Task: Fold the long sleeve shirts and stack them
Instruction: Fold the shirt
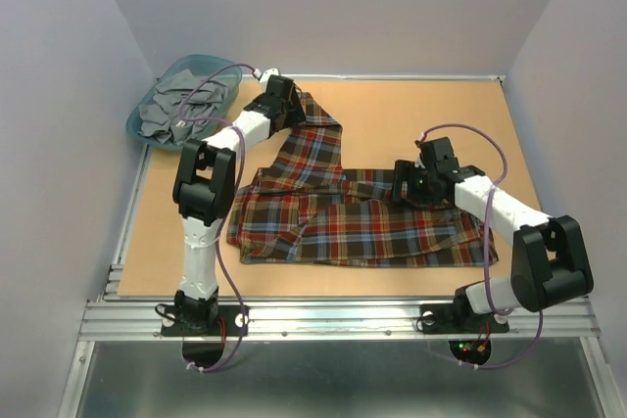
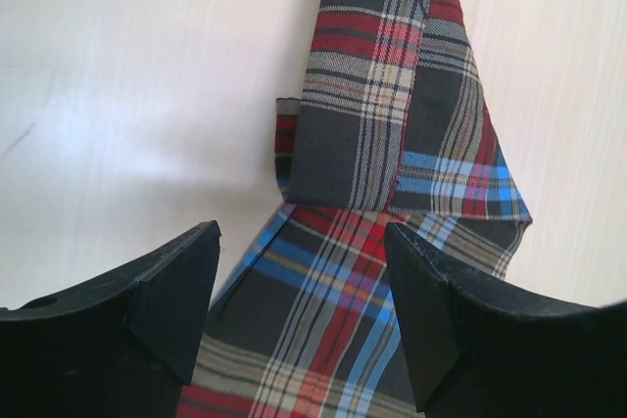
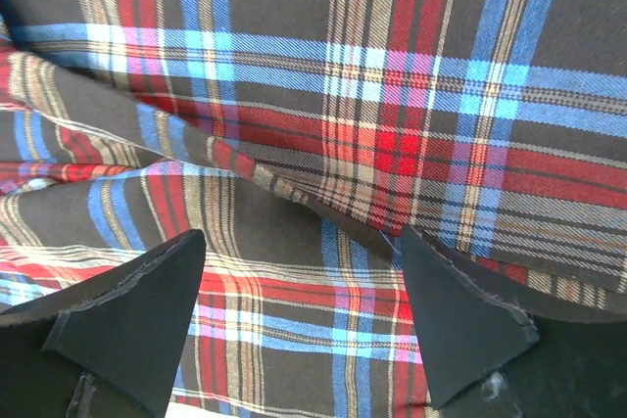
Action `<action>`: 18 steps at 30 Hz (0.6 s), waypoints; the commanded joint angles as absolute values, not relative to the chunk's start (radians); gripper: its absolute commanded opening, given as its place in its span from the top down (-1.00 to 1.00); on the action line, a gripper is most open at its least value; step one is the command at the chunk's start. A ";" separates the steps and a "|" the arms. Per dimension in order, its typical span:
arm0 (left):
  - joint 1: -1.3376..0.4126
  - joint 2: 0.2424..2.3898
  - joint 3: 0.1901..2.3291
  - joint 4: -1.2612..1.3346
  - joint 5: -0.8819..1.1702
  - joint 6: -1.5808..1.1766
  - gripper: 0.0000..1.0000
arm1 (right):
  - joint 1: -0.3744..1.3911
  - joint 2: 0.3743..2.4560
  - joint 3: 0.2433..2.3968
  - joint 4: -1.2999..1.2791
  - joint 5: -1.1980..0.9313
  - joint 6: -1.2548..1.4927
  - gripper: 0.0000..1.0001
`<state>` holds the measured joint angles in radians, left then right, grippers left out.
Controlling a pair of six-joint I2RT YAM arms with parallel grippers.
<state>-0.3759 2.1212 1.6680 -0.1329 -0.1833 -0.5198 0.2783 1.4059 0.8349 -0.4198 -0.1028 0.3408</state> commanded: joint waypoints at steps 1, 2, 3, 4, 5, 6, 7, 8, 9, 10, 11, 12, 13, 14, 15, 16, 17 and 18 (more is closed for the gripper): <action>-0.379 2.173 1.781 -0.098 -0.172 -0.577 -0.57 | 0.287 1.352 0.865 -0.422 -0.098 0.305 -0.72; -0.377 2.201 1.793 -0.100 -0.175 -0.580 -0.54 | 0.287 1.348 0.864 -0.422 -0.095 0.305 -0.72; -0.377 2.213 1.818 -0.110 -0.175 -0.584 -0.53 | 0.287 1.344 0.861 -0.422 -0.092 0.307 -0.72; -0.376 2.226 1.827 -0.118 -0.181 -0.601 -0.50 | 0.287 1.336 0.858 -0.422 -0.091 0.310 -0.72; -0.373 2.246 1.835 -0.123 -0.178 -0.610 -0.45 | 0.287 1.330 0.856 -0.422 -0.086 0.314 -0.72; -0.371 2.255 1.841 -0.126 -0.173 -0.618 -0.43 | 0.287 1.325 0.850 -0.422 -0.080 0.324 -0.72; -0.370 2.263 1.842 -0.126 -0.169 -0.624 -0.40 | 0.287 1.319 0.847 -0.422 -0.077 0.328 -0.72; -0.370 2.269 1.844 -0.124 -0.169 -0.632 -0.39 | 0.287 1.307 0.842 -0.420 -0.074 0.331 -0.72; -0.368 2.281 1.847 -0.123 -0.167 -0.634 -0.33 | 0.287 1.301 0.839 -0.419 -0.072 0.334 -0.72; -0.368 2.287 1.855 -0.123 -0.166 -0.634 -0.30 | 0.287 1.295 0.833 -0.419 -0.069 0.342 -0.72; -0.368 2.299 1.859 -0.121 -0.164 -0.632 -0.26 | 0.287 1.286 0.831 -0.419 -0.068 0.345 -0.72; -0.368 2.307 1.867 -0.117 -0.161 -0.630 -0.22 | 0.287 1.282 0.825 -0.419 -0.067 0.353 -0.72; -0.368 2.312 1.868 -0.111 -0.157 -0.630 -0.17 | 0.287 1.278 0.824 -0.419 -0.069 0.356 -0.72; -0.368 2.313 1.868 -0.103 -0.155 -0.626 -0.11 | 0.285 1.273 0.821 -0.419 -0.068 0.360 -0.72; -0.368 2.318 1.868 -0.089 -0.155 -0.621 0.04 | 0.287 1.264 0.818 -0.419 -0.069 0.367 -0.72; -0.368 2.319 1.868 -0.081 -0.153 -0.618 0.13 | 0.287 1.259 0.815 -0.419 -0.066 0.373 -0.72; -0.368 2.321 1.867 -0.075 -0.155 -0.615 0.24 | 0.287 1.255 0.810 -0.419 -0.066 0.377 -0.72; -0.368 2.324 1.864 -0.069 -0.155 -0.612 0.44 | 0.287 1.250 0.805 -0.419 -0.066 0.380 -0.72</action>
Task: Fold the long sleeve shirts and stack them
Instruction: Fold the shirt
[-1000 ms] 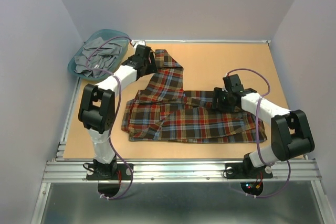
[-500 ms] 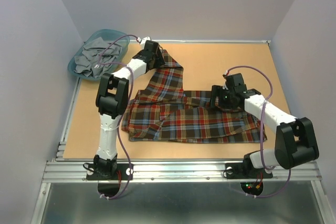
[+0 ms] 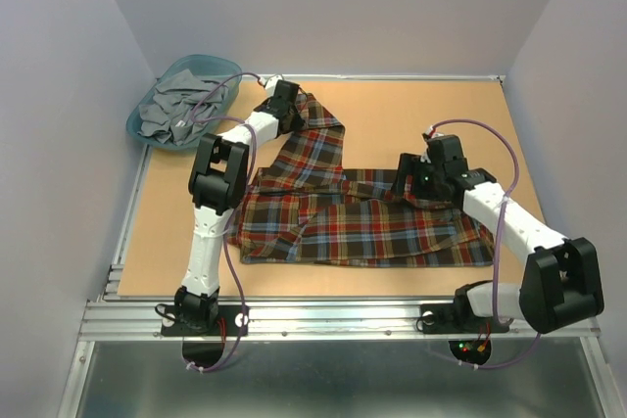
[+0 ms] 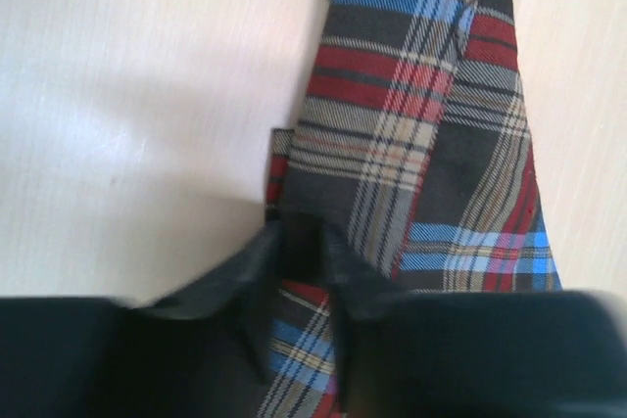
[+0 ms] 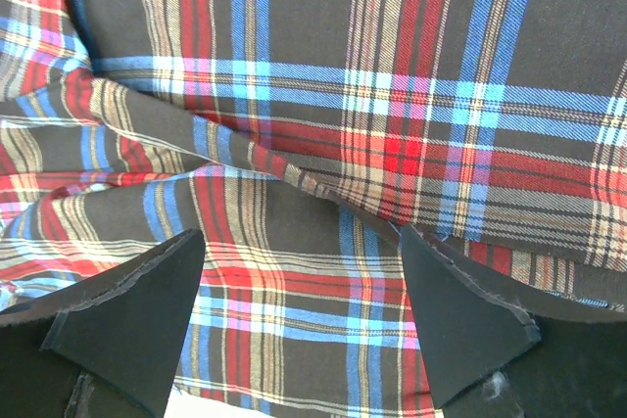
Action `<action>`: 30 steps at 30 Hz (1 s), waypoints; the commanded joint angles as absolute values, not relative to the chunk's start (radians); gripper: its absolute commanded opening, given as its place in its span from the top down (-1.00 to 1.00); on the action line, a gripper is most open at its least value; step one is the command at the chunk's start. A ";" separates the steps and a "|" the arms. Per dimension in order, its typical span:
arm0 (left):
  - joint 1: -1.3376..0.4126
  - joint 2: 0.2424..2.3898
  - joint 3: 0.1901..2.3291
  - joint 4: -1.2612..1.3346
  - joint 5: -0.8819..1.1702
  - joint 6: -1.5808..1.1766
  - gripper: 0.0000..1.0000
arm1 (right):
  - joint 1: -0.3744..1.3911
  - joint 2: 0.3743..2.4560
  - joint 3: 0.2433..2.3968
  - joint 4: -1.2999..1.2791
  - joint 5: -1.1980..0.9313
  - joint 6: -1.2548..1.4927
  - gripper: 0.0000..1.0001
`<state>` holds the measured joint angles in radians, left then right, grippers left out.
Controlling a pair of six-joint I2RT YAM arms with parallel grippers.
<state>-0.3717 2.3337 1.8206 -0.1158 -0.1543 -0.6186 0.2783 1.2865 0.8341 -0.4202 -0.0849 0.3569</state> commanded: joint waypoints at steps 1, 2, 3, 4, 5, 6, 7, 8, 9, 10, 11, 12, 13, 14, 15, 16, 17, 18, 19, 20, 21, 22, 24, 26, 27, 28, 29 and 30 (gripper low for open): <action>-0.368 2.322 1.862 -0.052 -0.153 -0.606 0.54 | 0.287 1.241 0.804 -0.419 -0.063 0.388 -0.72; -0.368 2.324 1.861 -0.048 -0.152 -0.603 0.62 | 0.287 1.236 0.801 -0.420 -0.061 0.390 -0.72; -0.367 2.325 1.859 -0.043 -0.149 -0.603 0.79 | 0.287 1.232 0.799 -0.420 -0.060 0.394 -0.72; -0.367 2.327 1.859 -0.032 -0.143 -0.597 0.91 | 0.287 1.220 0.798 -0.420 -0.061 0.402 -0.71; -0.367 2.326 1.858 -0.029 -0.138 -0.595 0.92 | 0.287 1.213 0.799 -0.420 -0.060 0.403 -0.71; -0.367 2.321 1.858 -0.026 -0.134 -0.592 1.00 | 0.287 1.200 0.799 -0.420 -0.057 0.413 -0.71; -0.367 2.304 1.855 -0.026 -0.132 -0.583 1.00 | 0.287 1.195 0.802 -0.422 -0.057 0.416 -0.71; -0.367 2.286 1.847 -0.028 -0.130 -0.583 1.00 | 0.287 1.186 0.804 -0.422 -0.052 0.420 -0.71; -0.367 2.267 1.836 -0.025 -0.132 -0.583 1.00 | 0.285 1.180 0.810 -0.425 -0.049 0.423 -0.71; -0.367 2.244 1.810 -0.022 -0.132 -0.583 1.00 | 0.285 1.172 0.813 -0.425 -0.038 0.426 -0.71; -0.368 2.197 1.796 -0.021 -0.130 -0.586 1.00 | 0.287 1.163 0.819 -0.425 -0.031 0.426 -0.71; -0.370 2.168 1.780 -0.023 -0.132 -0.598 1.00 | 0.287 1.161 0.825 -0.429 -0.023 0.423 -0.71; -0.371 2.102 1.737 -0.026 -0.132 -0.613 1.00 | 0.287 1.161 0.848 -0.433 -0.005 0.419 -0.71; -0.373 2.070 1.709 -0.028 -0.130 -0.627 1.00 | 0.287 1.163 0.862 -0.436 -0.003 0.413 -0.71; -0.379 2.034 1.682 -0.029 -0.132 -0.659 1.00 | 0.287 1.166 0.876 -0.445 0.024 0.410 -0.72; -0.382 1.998 1.630 -0.044 -0.136 -0.675 1.00 | 0.287 1.169 0.909 -0.449 0.038 0.399 -0.72; -0.390 1.926 1.605 -0.058 -0.140 -0.690 1.00 | 0.285 1.173 0.923 -0.454 0.043 0.399 -0.72; -0.397 1.887 1.579 -0.070 -0.141 -0.705 1.00 | 0.287 1.175 0.939 -0.460 0.041 0.397 -0.72; -0.406 1.849 1.521 -0.093 -0.146 -0.722 1.00 | 0.287 1.174 0.948 -0.462 0.034 0.391 -0.72; -0.429 1.807 1.488 -0.104 -0.158 -0.730 1.00 | 0.287 1.170 0.966 -0.462 0.031 0.390 -0.72; -0.443 1.717 1.453 -0.113 -0.164 -0.739 1.00 | 0.287 1.164 0.971 -0.465 0.026 0.388 -0.72; -0.457 1.671 1.383 -0.130 -0.169 -0.761 1.00 | 0.287 1.161 0.974 -0.465 0.020 0.387 -0.72; -0.514 1.528 1.272 -0.182 -0.190 -0.796 1.00 | 0.287 1.151 0.979 -0.466 0.009 0.394 -0.72; -0.561 1.427 1.198 -0.225 -0.227 -0.875 1.00 | 0.285 1.146 0.979 -0.469 -0.024 0.409 -0.72; -0.612 1.325 1.163 -0.251 -0.233 -0.911 1.00 | 0.287 1.143 0.980 -0.477 -0.040 0.414 -0.72; -0.633 1.274 1.100 -0.303 -0.238 -0.940 1.00 | 0.287 1.138 0.982 -0.479 -0.055 0.416 -0.72; -0.687 1.173 1.069 -0.328 -0.254 -0.995 1.00 | 0.287 1.128 0.980 -0.477 -0.080 0.413 -0.72; -0.712 1.123 1.040 -0.365 -0.262 -1.015 1.00 | 0.287 1.124 0.977 -0.477 -0.084 0.402 -0.72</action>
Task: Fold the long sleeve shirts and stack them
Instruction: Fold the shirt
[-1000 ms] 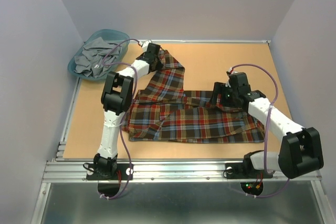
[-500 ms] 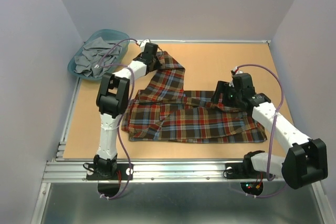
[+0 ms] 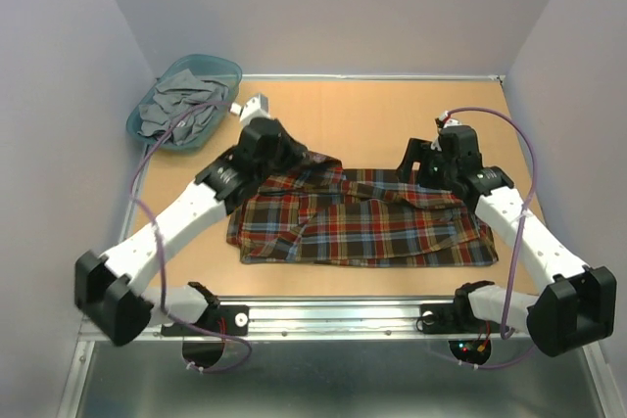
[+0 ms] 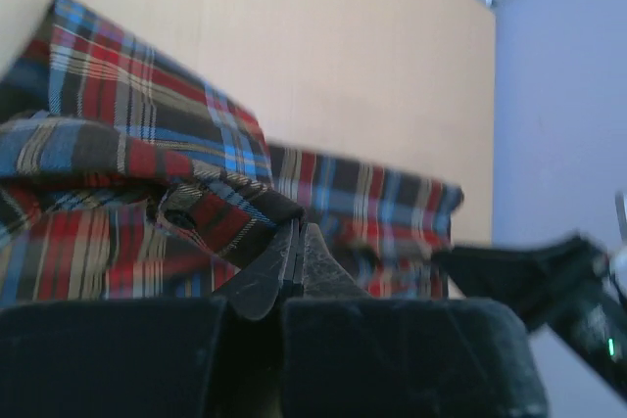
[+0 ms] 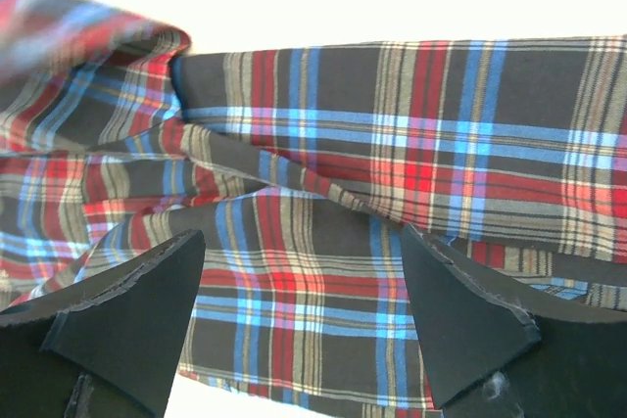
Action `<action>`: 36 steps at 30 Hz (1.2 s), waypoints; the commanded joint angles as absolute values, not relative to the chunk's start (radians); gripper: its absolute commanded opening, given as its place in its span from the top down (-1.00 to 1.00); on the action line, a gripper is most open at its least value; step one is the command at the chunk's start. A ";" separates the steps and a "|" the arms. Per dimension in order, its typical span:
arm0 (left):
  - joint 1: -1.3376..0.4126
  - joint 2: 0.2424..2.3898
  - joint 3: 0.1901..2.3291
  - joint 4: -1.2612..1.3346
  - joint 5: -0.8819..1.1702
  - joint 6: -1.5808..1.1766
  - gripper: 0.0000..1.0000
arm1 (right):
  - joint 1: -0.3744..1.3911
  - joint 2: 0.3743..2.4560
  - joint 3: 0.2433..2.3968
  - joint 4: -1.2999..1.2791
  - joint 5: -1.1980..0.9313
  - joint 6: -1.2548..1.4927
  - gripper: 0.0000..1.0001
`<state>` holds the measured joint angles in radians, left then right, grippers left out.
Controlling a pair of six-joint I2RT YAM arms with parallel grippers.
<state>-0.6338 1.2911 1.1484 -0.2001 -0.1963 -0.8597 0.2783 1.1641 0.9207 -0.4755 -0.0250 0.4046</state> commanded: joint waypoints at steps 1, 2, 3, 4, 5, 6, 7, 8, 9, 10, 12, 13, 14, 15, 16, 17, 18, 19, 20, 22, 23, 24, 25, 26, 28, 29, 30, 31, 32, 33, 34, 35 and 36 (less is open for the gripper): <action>-0.732 1.079 0.990 -0.376 -0.262 -1.025 1.00 | 0.287 1.121 0.976 -0.479 -0.081 0.399 -0.72; -0.753 0.999 0.968 -0.389 -0.246 -1.034 1.00 | 0.287 1.115 0.973 -0.479 -0.083 0.393 -0.72; -0.770 0.965 0.953 -0.409 -0.235 -1.055 1.00 | 0.287 1.115 0.971 -0.479 -0.083 0.388 -0.72; -0.803 0.933 0.942 -0.449 -0.226 -1.066 1.00 | 0.287 1.115 0.968 -0.479 -0.090 0.376 -0.72; -0.817 0.870 0.925 -0.468 -0.212 -1.072 1.00 | 0.287 1.123 0.965 -0.479 -0.100 0.374 -0.72; -0.846 0.838 0.917 -0.486 -0.206 -1.092 1.00 | 0.287 1.130 0.960 -0.479 -0.103 0.370 -0.72; -0.854 0.768 0.905 -0.512 -0.190 -1.097 1.00 | 0.287 1.137 0.951 -0.479 -0.103 0.370 -0.72; -0.859 0.767 0.897 -0.523 -0.181 -1.101 1.00 | 0.287 1.143 0.947 -0.479 -0.106 0.371 -0.72; -0.861 0.694 0.893 -0.544 -0.175 -1.115 1.00 | 0.285 1.155 0.942 -0.479 -0.107 0.373 -0.72; -0.862 0.658 0.884 -0.555 -0.169 -1.117 1.00 | 0.287 1.158 0.936 -0.477 -0.120 0.370 -0.71; -0.861 0.566 0.881 -0.599 -0.166 -1.118 1.00 | 0.287 1.178 0.917 -0.477 -0.123 0.365 -0.71; -0.861 0.542 0.887 -0.621 -0.173 -1.129 1.00 | 0.287 1.187 0.913 -0.479 -0.127 0.361 -0.71; -0.861 0.522 0.893 -0.641 -0.179 -1.135 1.00 | 0.287 1.195 0.908 -0.479 -0.132 0.359 -0.70; -0.861 0.490 0.897 -0.682 -0.179 -1.138 1.00 | 0.287 1.212 0.899 -0.477 -0.136 0.360 -0.69; -0.862 0.476 0.903 -0.704 -0.179 -1.141 1.00 | 0.287 1.221 0.894 -0.477 -0.144 0.365 -0.68; -0.861 0.466 0.913 -0.721 -0.176 -1.147 1.00 | 0.287 1.229 0.888 -0.476 -0.159 0.368 -0.68; -0.861 0.451 0.916 -0.753 -0.175 -1.149 1.00 | 0.287 1.239 0.876 -0.472 -0.167 0.370 -0.66; -0.861 0.443 0.923 -0.770 -0.169 -1.150 1.00 | 0.287 1.261 0.870 -0.471 -0.179 0.370 -0.65; -0.861 0.433 0.926 -0.785 -0.167 -1.158 1.00 | 0.287 1.275 0.864 -0.466 -0.184 0.371 -0.64; -0.861 0.425 0.937 -0.825 -0.166 -1.166 1.00 | 0.287 1.308 0.841 -0.463 -0.201 0.367 -0.61; -0.861 0.414 0.940 -0.836 -0.164 -1.170 1.00 | 0.285 1.316 0.832 -0.460 -0.204 0.368 -0.59; -0.861 0.410 0.942 -0.842 -0.161 -1.173 1.00 | 0.287 1.324 0.822 -0.451 -0.204 0.368 -0.59; -0.861 0.402 0.943 -0.845 -0.157 -1.173 1.00 | 0.287 1.331 0.813 -0.445 -0.203 0.371 -0.58; -0.861 0.390 0.942 -0.847 -0.156 -1.175 1.00 | 0.287 1.342 0.792 -0.437 -0.204 0.371 -0.57; -0.861 0.377 0.937 -0.854 -0.175 -1.189 1.00 | 0.287 1.356 0.767 -0.416 -0.196 0.371 -0.55; -0.862 0.377 0.936 -0.856 -0.181 -1.193 1.00 | 0.287 1.364 0.767 -0.411 -0.190 0.373 -0.55; -0.862 0.376 0.931 -0.850 -0.186 -1.198 1.00 | 0.287 1.379 0.752 -0.402 -0.178 0.373 -0.54; -0.862 0.376 0.930 -0.845 -0.189 -1.200 1.00 | 0.288 1.385 0.746 -0.399 -0.178 0.373 -0.54; -0.861 0.383 0.927 -0.839 -0.195 -1.200 1.00 | 0.287 1.390 0.739 -0.397 -0.170 0.371 -0.52; -0.861 0.390 0.925 -0.830 -0.195 -1.198 1.00 | 0.287 1.397 0.730 -0.396 -0.169 0.370 -0.51; -0.861 0.400 0.923 -0.812 -0.195 -1.187 1.00 | 0.287 1.399 0.727 -0.396 -0.169 0.371 -0.51; -0.861 0.419 0.925 -0.804 -0.193 -1.181 1.00 | 0.287 1.397 0.724 -0.396 -0.170 0.373 -0.50; -0.861 0.432 0.927 -0.798 -0.196 -1.172 1.00 | 0.287 1.390 0.721 -0.397 -0.173 0.374 -0.50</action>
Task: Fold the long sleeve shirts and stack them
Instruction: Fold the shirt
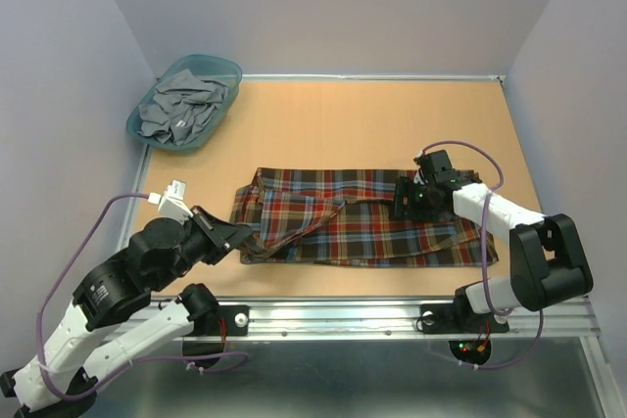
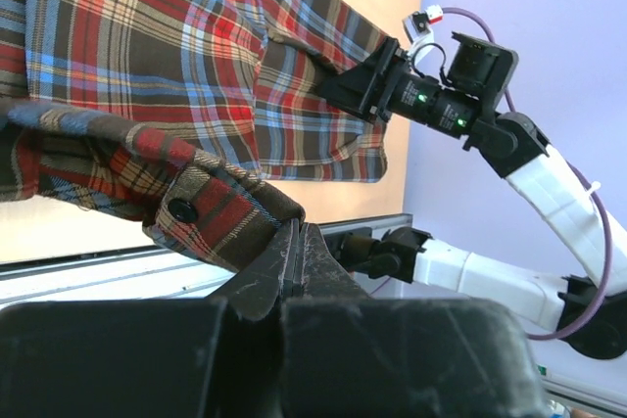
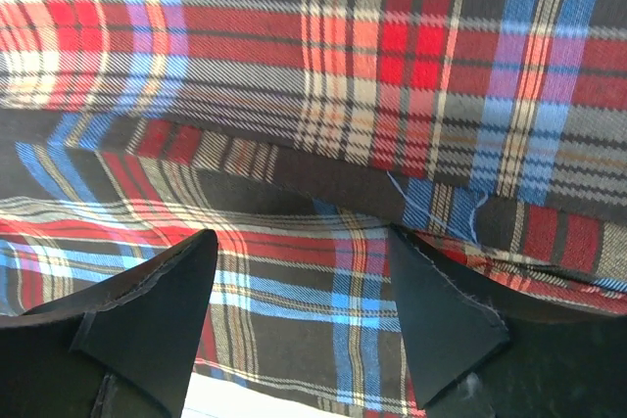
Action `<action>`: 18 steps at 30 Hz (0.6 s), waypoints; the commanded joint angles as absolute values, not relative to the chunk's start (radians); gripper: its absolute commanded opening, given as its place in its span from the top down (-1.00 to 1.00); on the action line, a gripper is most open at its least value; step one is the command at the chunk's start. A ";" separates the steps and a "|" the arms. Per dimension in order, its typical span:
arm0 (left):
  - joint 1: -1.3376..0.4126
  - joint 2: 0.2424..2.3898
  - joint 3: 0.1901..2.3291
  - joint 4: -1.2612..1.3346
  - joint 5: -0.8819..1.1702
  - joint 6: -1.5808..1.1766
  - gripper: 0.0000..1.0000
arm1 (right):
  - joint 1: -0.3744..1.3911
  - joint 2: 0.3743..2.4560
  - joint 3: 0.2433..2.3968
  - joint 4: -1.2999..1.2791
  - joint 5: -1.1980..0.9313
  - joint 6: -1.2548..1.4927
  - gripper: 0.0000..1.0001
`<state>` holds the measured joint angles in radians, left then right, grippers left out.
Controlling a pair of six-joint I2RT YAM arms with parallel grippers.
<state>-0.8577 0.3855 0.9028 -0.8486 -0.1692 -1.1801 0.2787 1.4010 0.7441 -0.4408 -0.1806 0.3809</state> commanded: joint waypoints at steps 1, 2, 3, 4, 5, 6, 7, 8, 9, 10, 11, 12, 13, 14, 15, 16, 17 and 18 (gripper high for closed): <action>-0.861 0.449 0.942 -0.792 -0.199 -1.158 1.00 | 0.288 1.362 0.719 -0.399 -0.173 0.379 -0.50; -0.861 0.486 0.951 -0.792 -0.216 -1.129 1.00 | 0.287 1.344 0.718 -0.397 -0.172 0.380 -0.50; -0.861 0.506 0.962 -0.792 -0.227 -1.109 1.00 | 0.288 1.321 0.718 -0.400 -0.169 0.383 -0.50; -0.861 0.529 0.986 -0.790 -0.239 -1.089 1.00 | 0.287 1.275 0.718 -0.402 -0.160 0.391 -0.51; -0.861 0.578 0.997 -0.787 -0.261 -1.037 1.00 | 0.288 1.247 0.721 -0.406 -0.155 0.396 -0.54; -0.861 0.604 1.008 -0.779 -0.273 -1.007 1.00 | 0.288 1.223 0.722 -0.410 -0.149 0.399 -0.55; -0.861 0.633 1.018 -0.760 -0.284 -0.974 1.00 | 0.288 1.201 0.726 -0.413 -0.141 0.403 -0.57; -0.861 0.697 1.041 -0.744 -0.302 -0.929 1.00 | 0.287 1.153 0.735 -0.419 -0.126 0.411 -0.59; -0.861 0.733 1.054 -0.727 -0.307 -0.843 1.00 | 0.288 1.134 0.739 -0.425 -0.118 0.414 -0.61; -0.861 0.770 1.078 -0.685 -0.310 -0.786 1.00 | 0.287 1.109 0.742 -0.428 -0.111 0.420 -0.62; -0.861 0.810 1.091 -0.661 -0.311 -0.735 1.00 | 0.287 1.089 0.752 -0.431 -0.089 0.425 -0.63; -0.861 0.889 1.104 -0.635 -0.307 -0.688 1.00 | 0.287 1.051 0.756 -0.437 -0.077 0.429 -0.65; -0.861 0.931 1.115 -0.574 -0.299 -0.570 1.00 | 0.287 1.033 0.759 -0.440 -0.063 0.442 -0.66; -0.861 0.971 1.146 -0.543 -0.275 -0.517 1.00 | 0.287 1.014 0.764 -0.442 -0.033 0.449 -0.68; -0.861 1.059 1.163 -0.514 -0.262 -0.461 1.00 | 0.287 0.993 0.767 -0.445 -0.017 0.460 -0.68; -0.861 1.102 1.181 -0.482 -0.250 -0.412 1.00 | 0.287 0.955 0.767 -0.446 -0.003 0.469 -0.69; -0.861 1.145 1.219 -0.424 -0.229 -0.305 1.00 | 0.287 0.931 0.769 -0.446 0.039 0.488 -0.69; -0.861 1.231 1.242 -0.396 -0.172 -0.257 1.00 | 0.287 0.893 0.769 -0.446 0.057 0.497 -0.70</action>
